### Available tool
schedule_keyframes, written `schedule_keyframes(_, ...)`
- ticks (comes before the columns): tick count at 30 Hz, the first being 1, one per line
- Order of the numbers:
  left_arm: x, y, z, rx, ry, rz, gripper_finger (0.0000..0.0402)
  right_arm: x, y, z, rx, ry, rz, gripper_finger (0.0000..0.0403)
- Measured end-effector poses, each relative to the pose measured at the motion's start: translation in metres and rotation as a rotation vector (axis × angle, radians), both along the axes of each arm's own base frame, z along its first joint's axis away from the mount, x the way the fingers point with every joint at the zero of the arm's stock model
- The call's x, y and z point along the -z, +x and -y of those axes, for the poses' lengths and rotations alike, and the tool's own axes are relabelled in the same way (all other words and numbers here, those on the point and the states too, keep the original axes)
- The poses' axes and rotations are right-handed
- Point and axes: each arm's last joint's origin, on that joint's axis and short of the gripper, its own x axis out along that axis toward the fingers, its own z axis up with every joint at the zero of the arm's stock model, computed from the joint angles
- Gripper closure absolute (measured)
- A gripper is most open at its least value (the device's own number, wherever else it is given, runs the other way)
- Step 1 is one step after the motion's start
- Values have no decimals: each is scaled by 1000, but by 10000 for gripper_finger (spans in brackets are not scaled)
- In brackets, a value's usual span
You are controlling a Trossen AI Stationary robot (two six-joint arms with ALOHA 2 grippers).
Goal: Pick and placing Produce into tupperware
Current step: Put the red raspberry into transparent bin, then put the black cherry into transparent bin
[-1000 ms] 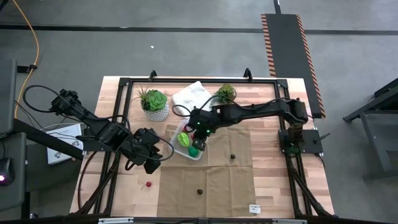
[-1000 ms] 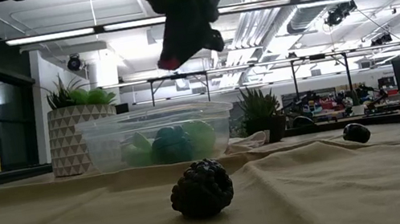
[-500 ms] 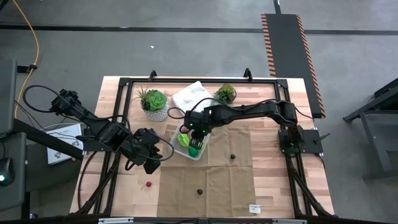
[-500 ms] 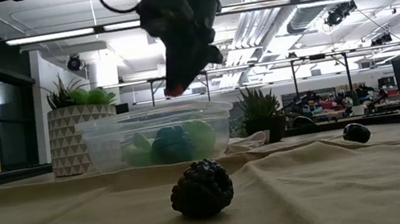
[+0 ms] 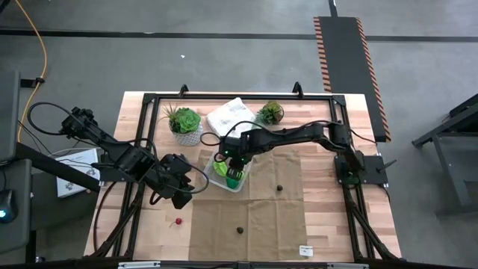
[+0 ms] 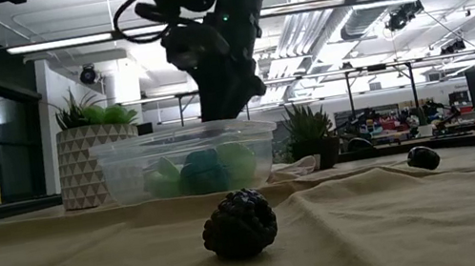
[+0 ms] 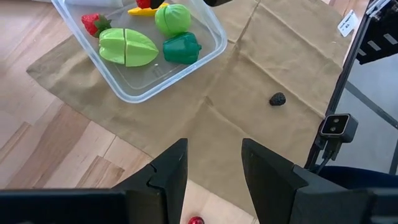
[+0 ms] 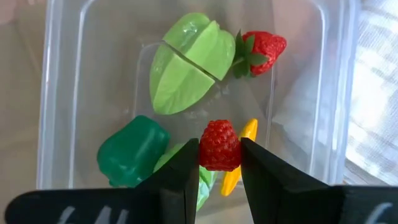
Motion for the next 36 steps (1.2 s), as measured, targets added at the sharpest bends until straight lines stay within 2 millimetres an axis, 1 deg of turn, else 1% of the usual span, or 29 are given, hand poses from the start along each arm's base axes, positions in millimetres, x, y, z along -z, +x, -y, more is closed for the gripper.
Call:
schedule_keyframes(15, 0, 0, 0, 10, 8, -3, 261, -1, 1, 4, 16, 2, 17, 314)
schedule_keyframes(24, 0, 0, 0, 12, 9, -3, 261, -1, 1, 5, 27, 6, 17, 273)
schedule_keyframes(30, 0, 0, 0, 12, 10, -3, 261, -1, 2, 5, 27, 6, 21, 270)
schedule_keyframes(36, 0, 0, 0, 12, 10, -3, 261, -5, 5, 5, 32, 16, 74, 270)
